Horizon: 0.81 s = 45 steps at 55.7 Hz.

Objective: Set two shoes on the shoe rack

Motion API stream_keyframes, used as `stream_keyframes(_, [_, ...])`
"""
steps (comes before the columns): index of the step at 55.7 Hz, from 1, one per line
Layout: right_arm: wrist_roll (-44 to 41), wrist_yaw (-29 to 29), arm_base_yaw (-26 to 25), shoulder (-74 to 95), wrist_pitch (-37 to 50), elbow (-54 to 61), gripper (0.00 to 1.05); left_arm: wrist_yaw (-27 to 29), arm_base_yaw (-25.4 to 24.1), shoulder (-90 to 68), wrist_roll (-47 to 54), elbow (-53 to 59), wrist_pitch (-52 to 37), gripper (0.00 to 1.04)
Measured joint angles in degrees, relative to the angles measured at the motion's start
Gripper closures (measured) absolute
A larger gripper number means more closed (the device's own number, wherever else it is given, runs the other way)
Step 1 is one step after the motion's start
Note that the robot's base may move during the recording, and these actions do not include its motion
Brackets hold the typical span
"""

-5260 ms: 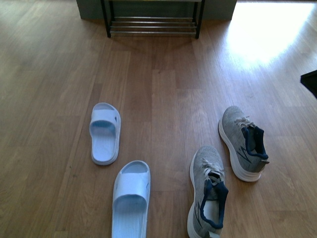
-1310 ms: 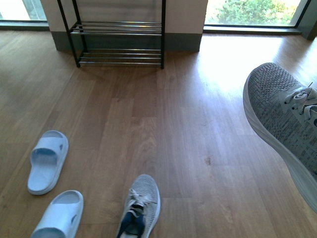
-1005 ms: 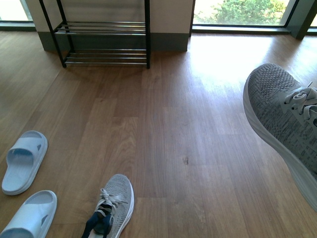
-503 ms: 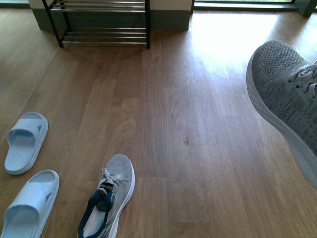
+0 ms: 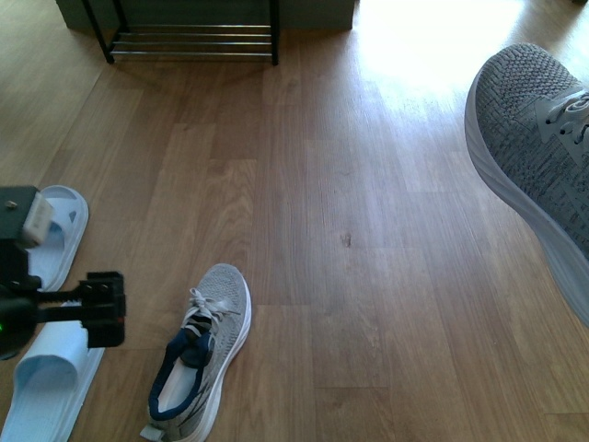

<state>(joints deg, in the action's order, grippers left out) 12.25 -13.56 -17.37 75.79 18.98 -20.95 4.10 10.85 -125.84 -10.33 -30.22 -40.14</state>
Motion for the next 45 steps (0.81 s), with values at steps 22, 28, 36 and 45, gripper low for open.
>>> stream_keyframes(22, [0.00, -0.02, 0.00, -0.02, 0.00, 0.00, 1.04, -0.70, 3.72, -20.90, 0.15, -17.05, 7.67, 0.09])
stream_keyframes(28, [0.00, -0.02, 0.00, 0.00, 0.00, 0.02, 1.04, -1.11, 5.66, -24.90, 2.36, -22.29, 11.04, 0.09])
stream_keyframes(36, [0.00, -0.02, 0.00, -0.02, 0.00, 0.02, 1.04, -3.26, 7.39, -27.67, 4.90, -28.15, 15.96, 0.09])
stream_keyframes(45, [0.00, -0.02, 0.00, 0.00, 0.00, 0.02, 1.04, 0.22, 8.39, -29.92, 7.10, -33.14, 19.39, 0.09])
